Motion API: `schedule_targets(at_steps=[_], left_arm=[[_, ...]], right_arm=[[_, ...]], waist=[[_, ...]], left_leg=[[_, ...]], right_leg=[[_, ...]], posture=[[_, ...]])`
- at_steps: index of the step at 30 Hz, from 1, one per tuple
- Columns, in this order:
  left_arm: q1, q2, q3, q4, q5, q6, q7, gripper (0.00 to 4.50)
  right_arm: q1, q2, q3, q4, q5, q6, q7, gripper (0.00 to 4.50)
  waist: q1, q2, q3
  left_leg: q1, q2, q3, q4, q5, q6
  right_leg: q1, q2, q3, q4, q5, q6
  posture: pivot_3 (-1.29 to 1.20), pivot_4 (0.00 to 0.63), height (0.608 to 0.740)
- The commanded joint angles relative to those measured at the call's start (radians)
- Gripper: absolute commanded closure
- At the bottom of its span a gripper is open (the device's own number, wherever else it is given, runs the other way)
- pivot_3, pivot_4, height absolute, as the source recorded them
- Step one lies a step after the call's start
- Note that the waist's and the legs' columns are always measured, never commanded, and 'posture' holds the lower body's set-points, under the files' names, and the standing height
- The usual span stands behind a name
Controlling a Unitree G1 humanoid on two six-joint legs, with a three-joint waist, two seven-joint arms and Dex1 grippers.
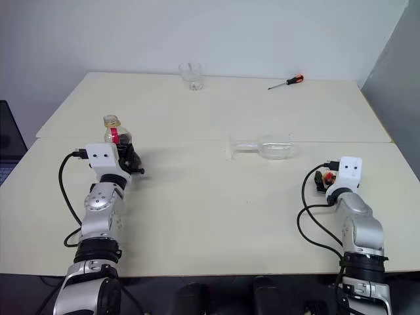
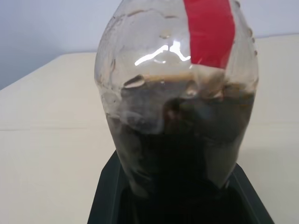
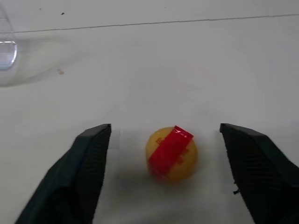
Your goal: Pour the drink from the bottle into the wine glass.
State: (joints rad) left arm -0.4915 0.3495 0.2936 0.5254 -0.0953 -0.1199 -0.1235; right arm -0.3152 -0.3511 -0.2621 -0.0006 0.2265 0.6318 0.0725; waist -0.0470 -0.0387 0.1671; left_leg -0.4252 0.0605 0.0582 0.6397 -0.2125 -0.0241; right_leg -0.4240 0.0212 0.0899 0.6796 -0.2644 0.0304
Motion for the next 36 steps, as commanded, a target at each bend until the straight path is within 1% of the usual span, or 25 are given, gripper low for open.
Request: schedule_targets(at_steps=[1,7,13,15,16,17,19,20,23,24,30,36], left_arm=[[-0.027,0.012,0.014,-0.008,-0.011,-0.055,0.015,3.6],[-0.038,0.016,0.012,0.043,-0.007,-0.081,0.033,3.6],[-0.01,0.011,0.013,0.05,-0.009,-0.091,0.044,3.6],[0.0,0.002,0.02,0.042,-0.022,-0.088,0.046,2.88],[0.007,-0.003,0.021,0.037,-0.025,-0.088,0.048,2.63],[0.015,-0.008,0.021,0.03,-0.027,-0.087,0.05,2.24],[0.025,-0.01,0.018,0.021,-0.028,-0.087,0.054,1.61],[0.032,-0.014,0.018,0.012,-0.03,-0.082,0.058,1.21],[0.062,-0.027,0.021,-0.017,-0.023,-0.055,0.094,0.24],[0.073,-0.03,0.023,-0.026,-0.024,-0.047,0.103,0.03],[0.115,-0.034,0.028,-0.086,-0.04,-0.003,0.115,0.03],[0.217,-0.052,-0.004,-0.246,-0.076,0.056,0.05,0.03]], right_arm=[[0.002,-0.022,-0.004,-0.071,-0.011,0.001,0.008,0.0],[-0.036,-0.032,-0.011,-0.108,-0.008,0.022,0.008,0.0],[-0.076,-0.037,0.007,-0.115,-0.013,0.028,0.019,0.0],[-0.081,-0.038,0.011,-0.111,-0.015,0.028,0.024,0.0],[-0.083,-0.04,0.016,-0.108,-0.016,0.027,0.03,0.0],[-0.085,-0.041,0.02,-0.106,-0.017,0.026,0.035,0.0],[-0.086,-0.042,0.025,-0.106,-0.017,0.026,0.041,0.0],[-0.09,-0.041,0.024,-0.106,-0.017,0.027,0.039,0.0],[-0.107,-0.04,0.024,-0.103,-0.015,0.029,0.037,0.0],[-0.109,-0.039,0.024,-0.103,-0.014,0.029,0.036,0.0],[-0.109,-0.022,0.032,-0.111,-0.013,0.031,0.032,0.0],[-0.158,0.018,0.029,-0.176,0.035,0.096,0.027,0.0]], waist=[[0.0,0.0,0.0],[0.0,0.0,0.0],[0.0,0.0,0.0],[0.0,0.0,0.0],[0.0,0.0,0.0],[0.0,0.0,0.0],[-0.001,0.0,0.0],[-0.001,0.0,0.0],[-0.001,0.0,0.0],[-0.001,0.0,0.0],[-0.001,0.0,0.0],[-0.005,0.0,0.0]], left_leg=[[0.0,0.0,0.0,0.0,0.0,0.0],[0.0,0.0,0.0,0.0,0.0,0.0],[0.0,0.0,0.0,0.0,0.0,0.0],[0.0,0.0,0.0,0.0,0.0,0.0],[0.0,0.0,0.0,0.0,0.0,0.0],[0.0,0.0,0.0,0.0,0.0,0.0],[0.001,0.0,0.001,0.0,0.0,0.0],[0.001,0.0,0.001,0.0,0.0,0.0],[0.001,0.0,0.001,0.0,0.0,0.0],[0.001,0.0,0.001,0.0,0.0,0.0],[0.001,0.0,0.0,0.0,0.0,0.0],[0.001,0.001,0.001,0.0,0.0,0.0]], right_leg=[[0.0,0.0,0.0,0.0,0.0,0.0],[0.0,0.0,0.0,0.0,0.0,0.0],[0.0,0.0,0.0,0.0,0.001,-0.001],[0.0,0.0,0.0,0.0,0.001,-0.001],[0.0,0.0,0.0,0.0,0.001,-0.001],[0.0,0.0,0.0,0.0,0.001,-0.001],[0.0,0.0,0.001,0.0,0.001,-0.001],[0.0,0.0,0.0,0.0,0.001,-0.001],[0.0,0.0,0.0,0.0,0.001,-0.001],[0.0,0.0,0.0,0.0,0.001,-0.001],[0.0,0.0,0.0,0.001,0.001,-0.002],[0.0,0.0,0.001,0.001,0.002,-0.003]], posture=[[0.0,0.15,0.74],[0.0,0.15,0.74],[0.0,0.15,0.74],[0.0,0.15,0.74],[0.0,0.15,0.74],[0.0,0.15,0.74],[0.0,0.15,0.74],[0.0,0.15,0.74],[0.0,0.15,0.74],[0.0,0.15,0.74],[0.0,0.15,0.74],[0.0,0.15,0.74]])
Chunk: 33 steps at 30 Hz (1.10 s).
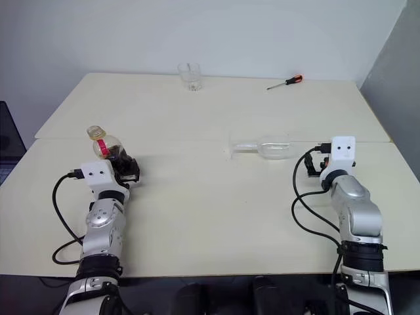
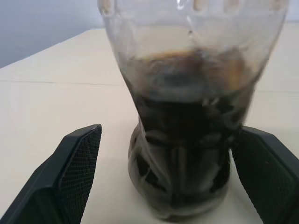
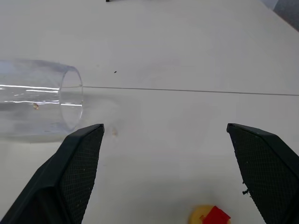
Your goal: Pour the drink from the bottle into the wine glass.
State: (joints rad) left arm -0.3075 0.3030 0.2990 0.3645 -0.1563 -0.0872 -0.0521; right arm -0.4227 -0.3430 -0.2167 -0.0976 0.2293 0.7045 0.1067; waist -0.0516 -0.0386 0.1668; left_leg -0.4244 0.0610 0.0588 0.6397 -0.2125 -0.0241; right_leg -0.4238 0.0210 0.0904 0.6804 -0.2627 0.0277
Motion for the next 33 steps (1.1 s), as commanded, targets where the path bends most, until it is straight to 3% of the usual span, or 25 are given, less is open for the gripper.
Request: schedule_targets(at_steps=[1,13,15,17,19,21,26,33], left_arm=[[0.053,-0.007,-0.011,-0.109,-0.015,0.037,-0.025,0.03],[0.325,-0.05,-0.062,-0.423,-0.015,0.174,-0.079,0.03],[0.368,-0.063,-0.09,-0.48,-0.008,0.14,-0.103,0.03],[0.394,-0.041,-0.204,-0.544,0.006,0.11,-0.216,0.03],[0.389,-0.021,-0.32,-0.601,0.003,0.118,-0.324,0.03],[0.369,-0.014,-0.353,-0.62,-0.012,0.143,-0.359,0.03],[0.251,0.024,-0.35,-0.617,-0.078,0.276,-0.426,0.03],[0.171,0.183,-0.299,-0.655,-0.171,0.448,-0.553,0.03]], right_arm=[[-0.062,0.022,-0.018,-0.094,0.042,0.041,-0.011,0.0],[-0.149,0.152,-0.052,-0.245,0.187,0.261,-0.055,0.0],[-0.153,0.196,-0.09,-0.27,0.26,0.33,-0.061,0.0],[-0.134,0.234,-0.115,-0.295,0.34,0.428,-0.054,0.0],[-0.094,0.277,-0.124,-0.326,0.41,0.499,-0.046,0.0],[-0.083,0.315,-0.152,-0.336,0.461,0.536,-0.056,0.0],[-0.11,0.449,-0.27,-0.296,0.549,0.571,-0.182,0.0],[-0.208,0.536,-0.316,-0.127,0.573,0.513,-0.299,0.0]], waist=[[-0.001,0.0,0.0],[-0.004,0.0,0.0],[-0.004,0.0,0.0],[-0.004,0.0,-0.001],[0.002,0.0,-0.001],[0.001,0.0,-0.001],[-0.006,0.0,-0.001],[-0.015,0.001,0.0]], left_leg=[[0.0,0.0,0.0,0.0,0.0,0.0],[0.0,0.0,0.0,0.0,0.0,0.0],[0.0,0.0,0.0,0.0,0.0,0.0],[0.0,0.0,-0.001,0.0,0.0,0.0],[0.0,-0.001,-0.001,0.0,0.0,0.0],[-0.001,-0.001,-0.002,0.0,0.0,0.0],[0.0,0.0,-0.003,0.0,0.0,0.0],[0.0,0.001,-0.003,-0.002,0.0,0.0]], right_leg=[[0.0,0.0,0.0,0.0,0.0,0.0],[0.0,-0.001,0.0,0.0,0.0,0.0],[0.0,-0.001,0.0,0.0,0.0,0.0],[0.0,-0.002,0.0,0.0,0.0,0.0],[0.0,-0.002,0.0,0.0,0.0,0.0],[0.001,-0.003,0.0,-0.001,-0.001,0.0],[0.001,0.0,-0.002,0.0,-0.002,0.003],[-0.001,0.003,-0.002,0.0,-0.003,0.003]], posture=[[0.0,0.15,0.74],[0.0,0.15,0.74],[0.0,0.15,0.74],[0.0,0.15,0.74],[0.0,0.15,0.74],[0.0,0.15,0.74],[0.0,0.15,0.74],[0.0,0.15,0.74]])
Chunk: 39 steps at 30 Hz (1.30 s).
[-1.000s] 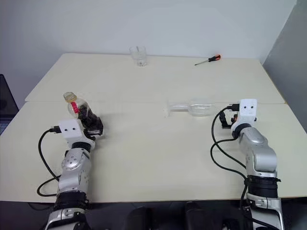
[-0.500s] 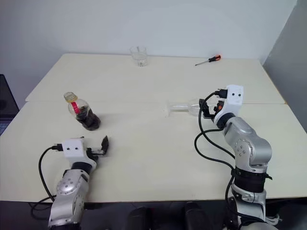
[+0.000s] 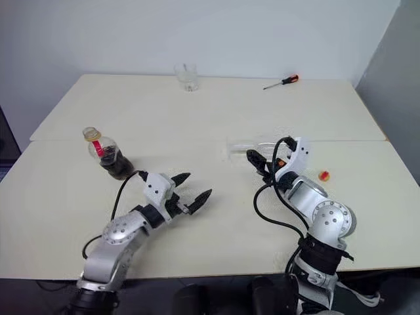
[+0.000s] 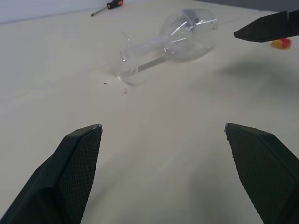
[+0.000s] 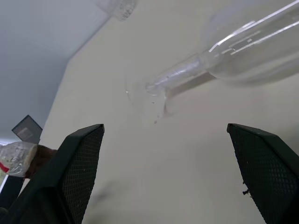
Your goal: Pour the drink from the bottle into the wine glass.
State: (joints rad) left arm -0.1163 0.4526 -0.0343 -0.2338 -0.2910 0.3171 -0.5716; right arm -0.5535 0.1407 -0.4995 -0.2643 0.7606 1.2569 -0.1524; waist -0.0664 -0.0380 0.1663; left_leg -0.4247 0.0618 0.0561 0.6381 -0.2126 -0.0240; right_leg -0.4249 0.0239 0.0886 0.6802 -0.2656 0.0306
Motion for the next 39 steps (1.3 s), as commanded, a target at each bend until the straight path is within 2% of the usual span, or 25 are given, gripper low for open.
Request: schedule_targets(at_steps=[1,7,17,29,39], left_arm=[[-0.026,0.057,0.036,-0.067,-0.039,0.059,-0.051,0.03],[-0.088,0.154,0.076,-0.124,-0.096,0.182,-0.107,0.03],[-0.049,0.123,0.081,-0.126,-0.067,0.167,-0.056,0.03],[-0.054,0.098,0.082,-0.095,-0.037,0.14,-0.042,0.03],[-0.062,0.08,0.078,-0.08,-0.019,0.131,-0.041,0.03]], right_arm=[[-0.092,0.059,-0.045,0.068,0.052,-0.054,-0.061,0.0],[-0.195,0.097,-0.101,0.235,0.15,-0.214,-0.171,0.0],[-0.32,0.104,-0.042,0.468,0.257,-0.401,-0.278,0.0],[-0.31,0.109,0.009,0.49,0.373,-0.503,-0.455,0.0],[-0.367,0.119,0.026,0.542,0.477,-0.608,-0.592,0.0]], waist=[[0.0,0.0,0.0],[-0.005,0.0,0.0],[-0.019,0.001,0.001],[-0.019,0.001,0.001],[-0.02,0.001,0.001]], left_leg=[[0.0,0.0,0.0,0.0,0.0,0.0],[-0.001,0.0,0.0,0.0,0.0,0.0],[0.0,0.0,0.0,-0.002,0.0,0.0],[-0.001,0.0,0.0,-0.002,0.0,0.0],[-0.001,0.0,0.0,-0.002,0.0,0.0]], right_leg=[[0.0,0.0,0.0,0.0,0.0,0.0],[0.0,-0.002,0.0,0.0,0.0,0.0],[-0.001,-0.002,0.001,-0.001,0.001,-0.002],[-0.001,-0.002,0.001,-0.001,0.001,-0.002],[-0.001,-0.002,0.002,-0.001,0.001,-0.002]], posture=[[0.0,0.15,0.74],[0.0,0.15,0.74],[0.0,0.15,0.74],[0.0,0.15,0.74],[0.0,0.15,0.74]])
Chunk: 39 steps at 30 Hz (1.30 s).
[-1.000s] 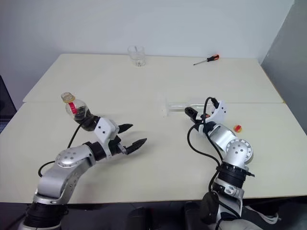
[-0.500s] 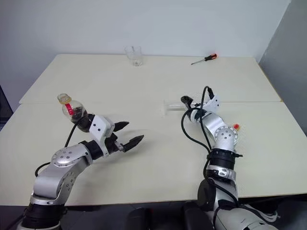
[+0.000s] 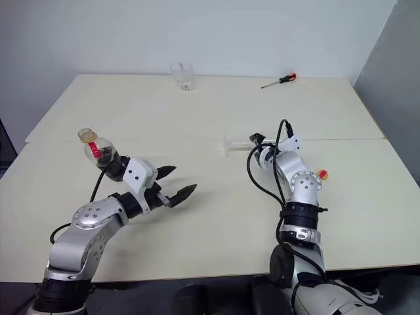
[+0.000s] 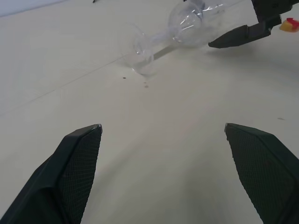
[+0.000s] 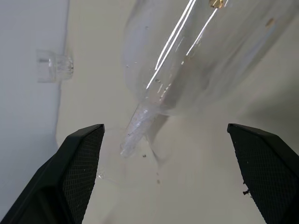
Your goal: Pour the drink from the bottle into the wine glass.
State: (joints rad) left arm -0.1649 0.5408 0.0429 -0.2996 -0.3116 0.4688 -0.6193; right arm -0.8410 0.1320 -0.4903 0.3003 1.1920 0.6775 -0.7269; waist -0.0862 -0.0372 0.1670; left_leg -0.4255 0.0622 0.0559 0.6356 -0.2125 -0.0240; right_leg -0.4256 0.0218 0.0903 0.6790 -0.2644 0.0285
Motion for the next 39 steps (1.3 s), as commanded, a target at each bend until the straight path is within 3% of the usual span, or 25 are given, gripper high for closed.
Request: schedule_targets(at_steps=[1,14,26,39], left_arm=[[-0.012,-0.008,0.002,-0.013,0.004,-0.022,0.006,0.03],[-0.005,-0.024,0.002,0.001,0.021,-0.041,0.006,0.03],[0.009,-0.021,0.015,0.001,0.025,-0.04,0.012,0.03],[0.018,-0.018,0.02,-0.011,0.027,-0.033,0.033,0.03]], right_arm=[[-0.082,0.129,0.018,-0.021,0.056,-0.037,-0.031,0.0],[-0.121,0.172,0.086,-0.023,0.188,-0.129,-0.137,0.0],[-0.188,0.2,0.127,0.183,0.143,-0.285,-0.045,0.0],[-0.293,0.145,0.081,0.475,0.04,-0.402,0.132,0.0]], waist=[[0.0,0.0,0.0],[0.0,0.0,0.0],[-0.001,0.0,0.0],[0.0,0.0,0.0]], left_leg=[[0.0,0.0,0.0,0.0,0.0,0.0],[-0.001,0.0,-0.001,0.0,0.0,0.0],[-0.001,0.0,-0.001,0.0,0.0,0.0],[-0.001,0.0,-0.001,-0.001,0.0,0.0]], right_leg=[[0.0,0.0,0.0,0.0,0.0,0.0],[0.0,0.0,0.0,0.0,0.0,0.0],[0.0,-0.001,0.0,-0.001,0.0,-0.001],[0.0,-0.001,0.0,-0.001,0.001,-0.002]], posture=[[0.0,0.15,0.74],[0.0,0.15,0.74],[0.0,0.15,0.74],[0.0,0.15,0.74]])
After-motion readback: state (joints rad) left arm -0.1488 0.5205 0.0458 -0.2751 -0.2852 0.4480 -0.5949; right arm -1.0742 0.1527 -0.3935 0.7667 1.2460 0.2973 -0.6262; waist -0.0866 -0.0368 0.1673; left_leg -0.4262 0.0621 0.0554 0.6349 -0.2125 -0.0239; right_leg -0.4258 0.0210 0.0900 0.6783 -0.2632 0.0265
